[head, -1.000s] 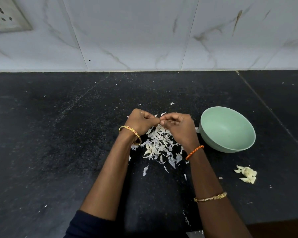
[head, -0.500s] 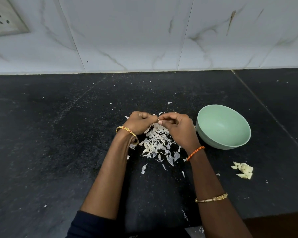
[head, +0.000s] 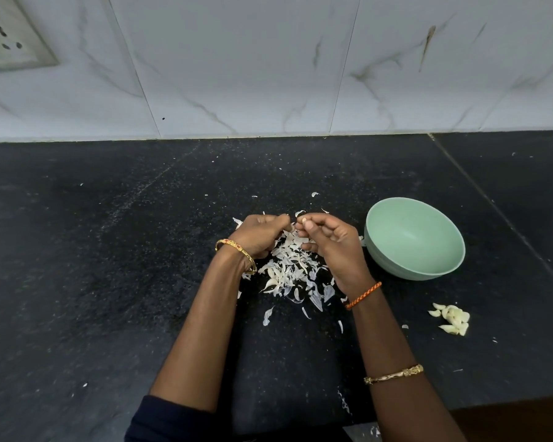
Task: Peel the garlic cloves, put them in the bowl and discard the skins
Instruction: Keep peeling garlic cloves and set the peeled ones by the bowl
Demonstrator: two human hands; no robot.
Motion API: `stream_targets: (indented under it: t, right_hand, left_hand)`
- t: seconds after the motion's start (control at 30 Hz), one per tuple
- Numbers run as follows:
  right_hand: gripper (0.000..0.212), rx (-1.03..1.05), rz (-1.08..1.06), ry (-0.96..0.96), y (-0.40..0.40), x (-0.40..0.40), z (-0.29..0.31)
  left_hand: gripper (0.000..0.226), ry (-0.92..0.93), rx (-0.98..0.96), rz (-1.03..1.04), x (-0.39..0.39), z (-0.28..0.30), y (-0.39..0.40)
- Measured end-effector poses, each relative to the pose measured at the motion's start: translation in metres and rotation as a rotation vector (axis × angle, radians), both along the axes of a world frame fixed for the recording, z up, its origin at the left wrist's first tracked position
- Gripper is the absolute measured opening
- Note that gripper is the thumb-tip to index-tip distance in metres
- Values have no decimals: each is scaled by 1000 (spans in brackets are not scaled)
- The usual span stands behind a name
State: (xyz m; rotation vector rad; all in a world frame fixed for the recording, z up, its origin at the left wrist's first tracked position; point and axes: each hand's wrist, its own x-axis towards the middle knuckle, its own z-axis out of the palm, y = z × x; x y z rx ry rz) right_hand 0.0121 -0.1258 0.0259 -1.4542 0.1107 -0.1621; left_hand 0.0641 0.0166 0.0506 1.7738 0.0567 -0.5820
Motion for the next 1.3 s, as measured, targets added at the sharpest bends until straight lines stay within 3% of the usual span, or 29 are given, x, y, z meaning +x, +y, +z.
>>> stream_targets:
  t: [0.07, 0.23, 0.5, 0.77, 0.87, 0.97, 1.3]
  right_hand:
    - [14, 2, 10, 12, -4, 0, -1]
    - [15, 17, 41, 57, -9, -1, 0]
    - [17, 86, 65, 155, -9, -1, 2]
    - [12, 167, 59, 178, -12, -1, 5]
    - [8, 198, 55, 199, -13, -2, 6]
    - [8, 239, 76, 236, -14, -1, 6]
    - [7, 376, 59, 350, -10, 0, 8]
  left_hand:
    - [36, -48, -29, 6, -1, 2, -1]
    - [9, -203, -75, 25, -4, 6, -1]
    - [17, -316, 0, -29, -4, 0, -2]
    - [5, -327, -65, -81, -2, -4, -1]
    - [11, -322, -52, -94, 0, -6, -1]
    - [1, -377, -10, -147, 1, -9, 2]
    - [18, -480, 66, -179, -1, -10, -2]
